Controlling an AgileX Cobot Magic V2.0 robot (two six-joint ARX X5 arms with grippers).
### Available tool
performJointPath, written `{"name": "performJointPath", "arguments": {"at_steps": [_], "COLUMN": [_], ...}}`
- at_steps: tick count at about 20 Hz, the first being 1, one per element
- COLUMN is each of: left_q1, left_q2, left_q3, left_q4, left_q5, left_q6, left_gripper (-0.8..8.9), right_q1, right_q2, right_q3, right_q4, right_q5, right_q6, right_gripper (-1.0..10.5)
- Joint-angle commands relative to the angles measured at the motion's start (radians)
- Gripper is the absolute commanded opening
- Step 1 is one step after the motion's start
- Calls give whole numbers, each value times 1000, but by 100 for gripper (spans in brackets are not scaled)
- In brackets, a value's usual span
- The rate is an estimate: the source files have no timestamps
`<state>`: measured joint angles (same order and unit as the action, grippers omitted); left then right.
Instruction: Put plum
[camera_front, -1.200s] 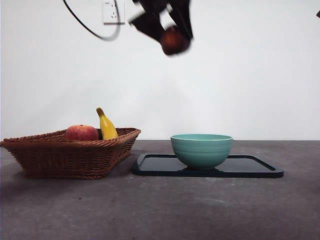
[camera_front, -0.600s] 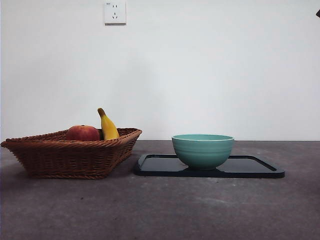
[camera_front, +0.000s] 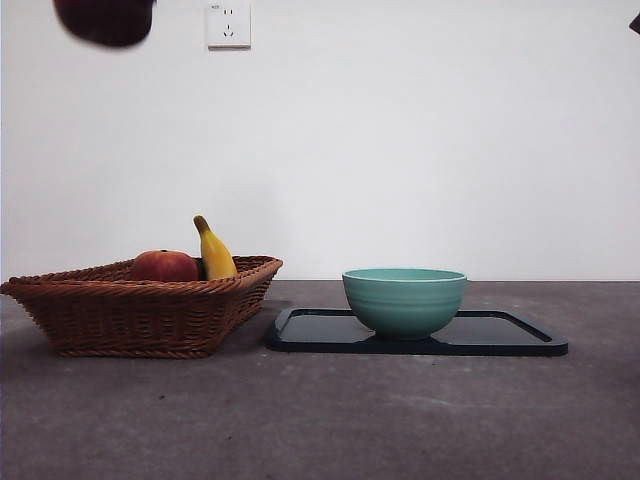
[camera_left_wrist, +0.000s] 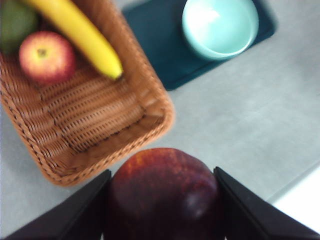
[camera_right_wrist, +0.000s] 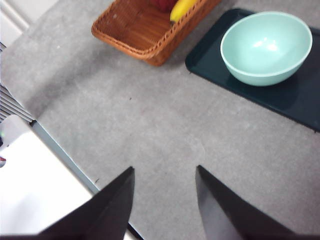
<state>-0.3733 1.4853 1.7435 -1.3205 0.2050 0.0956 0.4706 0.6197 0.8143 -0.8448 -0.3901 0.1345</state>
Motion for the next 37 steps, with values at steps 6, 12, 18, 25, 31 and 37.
{"name": "performJointPath", "arguments": {"at_steps": [6, 12, 18, 25, 31, 37], "left_q1": [96, 117, 118, 118, 111, 110], "left_q2": [-41, -36, 41, 189, 241, 229], "left_q3": [-391, -641, -719, -719, -719, -718], "left_q4": [500, 899, 1044, 1094, 1080, 1074], "left_q5": [-1, -3, -3, -3, -2, -2], "left_q6": [8, 24, 50, 50, 42, 6], "left_gripper": [214, 213, 213, 214, 270, 386], "right_q1": [5, 5, 5, 5, 5, 5], "right_q2": [4, 4, 5, 5, 5, 6], "right_q3": [10, 10, 10, 10, 10, 10], "right_q4": [10, 11, 14, 14, 14, 30], "right_q5": [-2, -2, -2, -1, 2, 2], "right_q6": [-11, -11, -8, -8, -8, -7], "right_gripper": [196, 196, 196, 195, 195, 196]}}
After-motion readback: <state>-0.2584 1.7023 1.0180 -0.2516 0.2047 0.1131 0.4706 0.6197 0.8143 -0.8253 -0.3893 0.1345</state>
